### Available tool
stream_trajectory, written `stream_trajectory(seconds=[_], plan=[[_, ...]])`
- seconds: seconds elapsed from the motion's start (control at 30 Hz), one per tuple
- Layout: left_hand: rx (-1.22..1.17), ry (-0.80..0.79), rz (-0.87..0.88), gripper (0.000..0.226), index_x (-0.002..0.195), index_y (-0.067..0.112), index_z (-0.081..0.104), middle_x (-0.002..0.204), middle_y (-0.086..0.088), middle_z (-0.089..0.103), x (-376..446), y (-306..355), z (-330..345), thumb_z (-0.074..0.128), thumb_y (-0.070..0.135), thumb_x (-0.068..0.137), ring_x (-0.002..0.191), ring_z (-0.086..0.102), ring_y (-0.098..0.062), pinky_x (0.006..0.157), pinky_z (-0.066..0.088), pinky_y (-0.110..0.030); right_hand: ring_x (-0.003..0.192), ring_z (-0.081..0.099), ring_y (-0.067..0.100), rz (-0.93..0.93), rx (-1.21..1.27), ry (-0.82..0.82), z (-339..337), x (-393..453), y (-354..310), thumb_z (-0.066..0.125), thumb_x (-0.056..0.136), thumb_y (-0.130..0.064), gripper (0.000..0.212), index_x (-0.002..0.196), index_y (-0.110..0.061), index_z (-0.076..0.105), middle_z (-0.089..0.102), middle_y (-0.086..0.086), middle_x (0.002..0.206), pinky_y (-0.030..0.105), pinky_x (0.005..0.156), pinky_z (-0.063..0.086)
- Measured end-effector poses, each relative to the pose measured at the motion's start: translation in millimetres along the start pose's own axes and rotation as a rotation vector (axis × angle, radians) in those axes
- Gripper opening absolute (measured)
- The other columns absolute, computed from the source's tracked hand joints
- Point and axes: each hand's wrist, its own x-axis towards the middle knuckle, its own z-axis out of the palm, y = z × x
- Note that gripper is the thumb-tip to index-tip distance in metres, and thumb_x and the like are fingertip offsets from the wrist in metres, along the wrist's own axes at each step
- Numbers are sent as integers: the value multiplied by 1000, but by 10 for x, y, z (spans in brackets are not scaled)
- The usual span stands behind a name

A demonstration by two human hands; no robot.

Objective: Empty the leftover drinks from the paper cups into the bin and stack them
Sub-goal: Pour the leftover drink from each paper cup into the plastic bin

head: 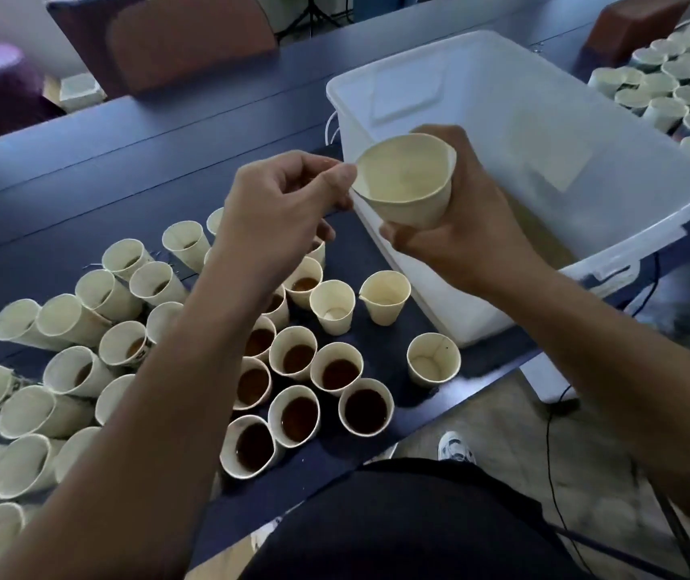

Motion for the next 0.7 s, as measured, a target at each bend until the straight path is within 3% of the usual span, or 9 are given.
stream_trajectory(seconds=[0.07,0.17,0.23,0.3,0.37,0.43,0.53,0.63,0.7], plan=[[2,-22,-57,14,100,14,74,78,-1,75,-73,-168,-40,69,26,95,54,60,-12,51,47,-18,94,50,-16,11,43,-51,155,-114,73,82,74,-11,67,126,-27,43,50,-25,103,5,77,39],[10,-64,-178,7,94,10,73,67,0,72,-167,-410,-30,72,16,93,50,58,-10,48,44,-15,103,50,-9,34,57,-180,346,-250,248,87,70,-21,74,116,-48,36,51,-27,109,10,85,39],[32,-65,-248,4,88,10,73,59,4,69,-212,-585,-1,72,11,91,46,56,-9,47,44,-16,116,48,1,40,3,-305,432,-311,334,88,62,-46,80,118,-56,33,47,-28,118,26,100,41],[93,-44,-288,8,80,11,72,57,5,67,-238,-761,34,72,11,88,44,56,-8,51,46,-18,128,40,12,76,-57,-423,470,-344,404,74,59,-72,81,126,-58,31,43,-20,131,44,109,35],[144,-17,-319,10,76,14,72,63,-1,70,-260,-895,67,73,14,87,46,58,-9,57,50,-23,129,40,12,147,-11,-465,477,-342,460,57,69,-79,71,132,-54,35,43,-14,133,42,112,32],[200,-11,-342,7,81,15,73,71,-4,72,-287,-977,101,73,16,88,50,61,-10,59,52,-25,114,50,6,192,18,-391,479,-335,509,53,81,-76,55,129,-48,48,52,-15,118,31,102,41],[239,-8,-332,6,81,19,72,67,4,71,-310,-1086,171,73,18,87,50,61,-6,60,52,-27,79,59,2,140,-146,-261,499,-345,581,68,89,-48,27,110,-31,69,62,-16,88,14,70,43],[248,-33,-322,8,81,23,72,68,7,72,-298,-1154,240,73,25,89,50,58,-3,55,48,-20,67,57,-2,120,-240,-229,514,-368,655,69,92,-33,15,102,-23,76,60,-20,74,13,64,42],[189,-47,-353,13,89,20,72,72,5,75,-263,-1212,269,67,30,94,53,58,-7,52,47,-17,66,57,3,103,-312,-203,521,-384,728,68,93,-30,15,102,-22,76,65,-13,77,20,66,46]])
